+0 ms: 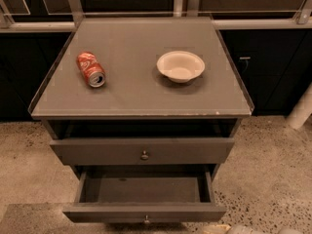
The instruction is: Close middle drawer
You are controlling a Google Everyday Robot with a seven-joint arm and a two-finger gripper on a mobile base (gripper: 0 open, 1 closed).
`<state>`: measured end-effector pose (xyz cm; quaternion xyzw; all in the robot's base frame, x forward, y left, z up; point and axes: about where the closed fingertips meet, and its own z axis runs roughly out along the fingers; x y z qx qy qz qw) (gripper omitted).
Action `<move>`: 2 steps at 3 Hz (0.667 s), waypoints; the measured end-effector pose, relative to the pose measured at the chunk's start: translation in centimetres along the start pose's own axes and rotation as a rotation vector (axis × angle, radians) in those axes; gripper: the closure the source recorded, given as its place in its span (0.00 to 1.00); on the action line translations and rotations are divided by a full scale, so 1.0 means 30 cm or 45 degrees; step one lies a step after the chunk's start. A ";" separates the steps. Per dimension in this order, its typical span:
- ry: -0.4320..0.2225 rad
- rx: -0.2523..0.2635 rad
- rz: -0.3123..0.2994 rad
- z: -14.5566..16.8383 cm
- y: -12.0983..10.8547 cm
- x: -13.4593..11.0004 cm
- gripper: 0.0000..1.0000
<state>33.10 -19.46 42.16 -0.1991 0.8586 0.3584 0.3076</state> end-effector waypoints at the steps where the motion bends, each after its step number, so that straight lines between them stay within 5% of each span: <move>1: -0.046 0.096 0.148 0.075 -0.205 0.104 1.00; 2: -0.142 0.157 0.158 0.147 -0.363 0.076 1.00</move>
Offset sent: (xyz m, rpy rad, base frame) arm 0.1226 -0.0651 -0.1242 0.0302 -0.0846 -0.3007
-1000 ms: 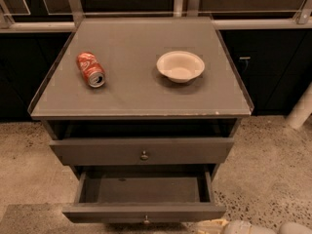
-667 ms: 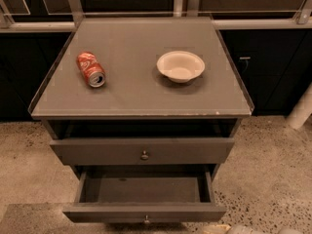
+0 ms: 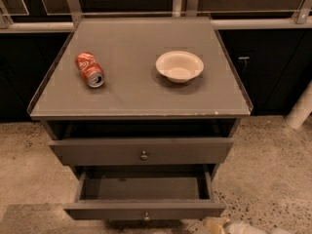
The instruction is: Close middle drawer
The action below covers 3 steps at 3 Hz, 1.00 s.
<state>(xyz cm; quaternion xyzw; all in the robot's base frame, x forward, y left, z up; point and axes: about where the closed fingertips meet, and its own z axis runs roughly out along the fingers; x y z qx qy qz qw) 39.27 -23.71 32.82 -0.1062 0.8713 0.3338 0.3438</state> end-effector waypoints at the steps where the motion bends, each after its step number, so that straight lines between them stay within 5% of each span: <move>1: -0.048 -0.001 -0.049 0.040 -0.017 -0.068 1.00; 2: -0.067 -0.006 -0.076 0.055 -0.017 -0.097 1.00; 3: -0.126 -0.038 -0.221 0.156 -0.008 -0.274 1.00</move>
Offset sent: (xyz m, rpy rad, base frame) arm 0.1584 0.0371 0.0530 -0.0438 -0.3595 0.0961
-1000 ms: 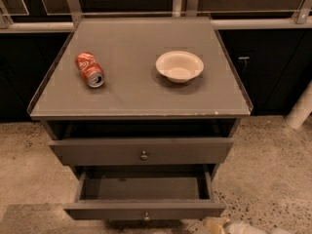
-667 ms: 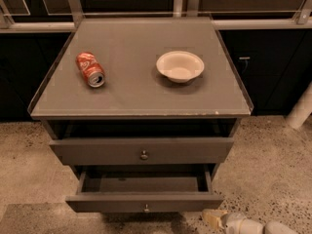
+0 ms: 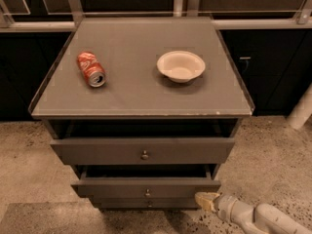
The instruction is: Close middle drawer
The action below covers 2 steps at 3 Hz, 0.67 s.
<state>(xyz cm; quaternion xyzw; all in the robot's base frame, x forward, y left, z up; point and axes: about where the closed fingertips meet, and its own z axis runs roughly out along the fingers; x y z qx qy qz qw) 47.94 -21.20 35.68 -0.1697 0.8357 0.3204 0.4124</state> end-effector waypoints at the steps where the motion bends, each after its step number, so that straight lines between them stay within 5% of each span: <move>1: -0.002 -0.001 -0.004 0.000 0.004 -0.001 1.00; 2: -0.028 -0.025 -0.080 0.078 -0.008 -0.091 1.00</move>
Offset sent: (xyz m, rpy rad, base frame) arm 0.1072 0.0402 0.0320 -0.0443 -0.1834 0.1029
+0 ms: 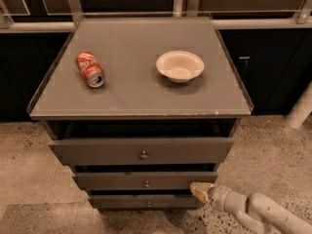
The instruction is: Close middle drawer
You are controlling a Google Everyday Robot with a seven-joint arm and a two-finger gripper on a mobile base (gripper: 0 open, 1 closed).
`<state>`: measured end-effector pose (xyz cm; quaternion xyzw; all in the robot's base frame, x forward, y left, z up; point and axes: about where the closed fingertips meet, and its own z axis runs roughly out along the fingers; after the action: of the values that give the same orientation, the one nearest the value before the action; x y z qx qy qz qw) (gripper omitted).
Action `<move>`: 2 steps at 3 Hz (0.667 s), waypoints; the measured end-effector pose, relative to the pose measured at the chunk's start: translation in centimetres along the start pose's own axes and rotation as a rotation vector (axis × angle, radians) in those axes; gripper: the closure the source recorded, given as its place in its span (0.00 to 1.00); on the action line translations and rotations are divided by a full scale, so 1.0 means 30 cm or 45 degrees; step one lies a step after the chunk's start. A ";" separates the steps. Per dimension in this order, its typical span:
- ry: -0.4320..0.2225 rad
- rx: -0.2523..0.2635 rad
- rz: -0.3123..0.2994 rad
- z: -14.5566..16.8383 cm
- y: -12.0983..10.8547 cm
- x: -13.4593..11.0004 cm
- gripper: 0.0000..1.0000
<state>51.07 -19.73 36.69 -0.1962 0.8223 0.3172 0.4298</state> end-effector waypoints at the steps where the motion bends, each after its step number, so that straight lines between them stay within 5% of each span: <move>1: 0.000 0.000 0.000 -0.002 0.002 0.002 1.00; 2: 0.102 -0.053 0.059 -0.073 0.065 0.063 1.00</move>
Offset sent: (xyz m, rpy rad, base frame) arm -0.1054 -0.0120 0.0056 0.0014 0.2740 0.1229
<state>47.57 -19.93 36.77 -0.1987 0.8364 0.3358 0.3850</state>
